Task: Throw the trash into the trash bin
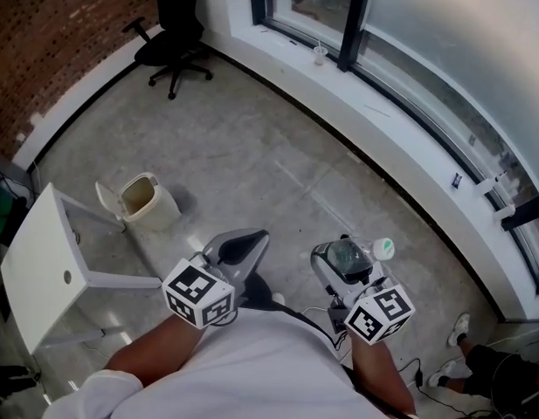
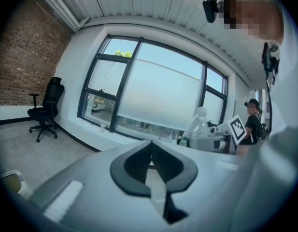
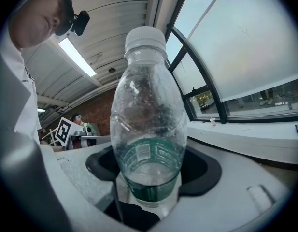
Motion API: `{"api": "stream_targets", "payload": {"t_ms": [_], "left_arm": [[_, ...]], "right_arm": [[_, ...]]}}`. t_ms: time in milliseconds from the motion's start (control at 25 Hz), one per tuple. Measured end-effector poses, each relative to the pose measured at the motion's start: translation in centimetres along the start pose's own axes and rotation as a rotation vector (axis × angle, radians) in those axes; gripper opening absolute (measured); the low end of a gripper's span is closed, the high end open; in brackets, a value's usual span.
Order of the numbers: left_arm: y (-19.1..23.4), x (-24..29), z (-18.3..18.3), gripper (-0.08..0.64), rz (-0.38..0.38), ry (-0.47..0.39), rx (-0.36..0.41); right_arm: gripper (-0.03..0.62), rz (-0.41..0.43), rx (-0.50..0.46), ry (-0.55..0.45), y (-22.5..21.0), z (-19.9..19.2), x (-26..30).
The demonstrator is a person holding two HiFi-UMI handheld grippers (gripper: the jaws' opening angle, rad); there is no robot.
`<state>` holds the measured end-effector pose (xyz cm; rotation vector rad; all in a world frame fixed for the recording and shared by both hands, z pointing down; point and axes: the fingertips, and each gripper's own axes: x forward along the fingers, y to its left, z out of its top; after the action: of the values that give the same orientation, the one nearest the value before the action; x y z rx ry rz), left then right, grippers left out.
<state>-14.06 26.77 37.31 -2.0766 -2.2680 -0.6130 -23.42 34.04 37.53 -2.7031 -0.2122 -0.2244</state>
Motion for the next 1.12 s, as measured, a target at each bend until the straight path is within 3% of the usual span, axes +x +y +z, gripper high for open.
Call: {"api": "stream_targets", "payload": {"t_ms": [360, 600, 1120], "left_arm": [[5.0, 1.5, -0.1, 0.008, 0.034, -0.010, -0.027], [10.1, 4.2, 2.8, 0.008, 0.041, -0.047, -0.035], [27.9, 6.8, 8.6, 0.008, 0.145, -0.154, -0.078]], "right_arm": [[0.327, 0.022, -0.032, 0.072, -1.8, 0.0, 5.5], [0.327, 0.041, -0.074, 0.119, -3.4, 2.4, 11.2], [0.327, 0.109, -0.159, 0.193, -5.8, 8.0, 29.1]]}}
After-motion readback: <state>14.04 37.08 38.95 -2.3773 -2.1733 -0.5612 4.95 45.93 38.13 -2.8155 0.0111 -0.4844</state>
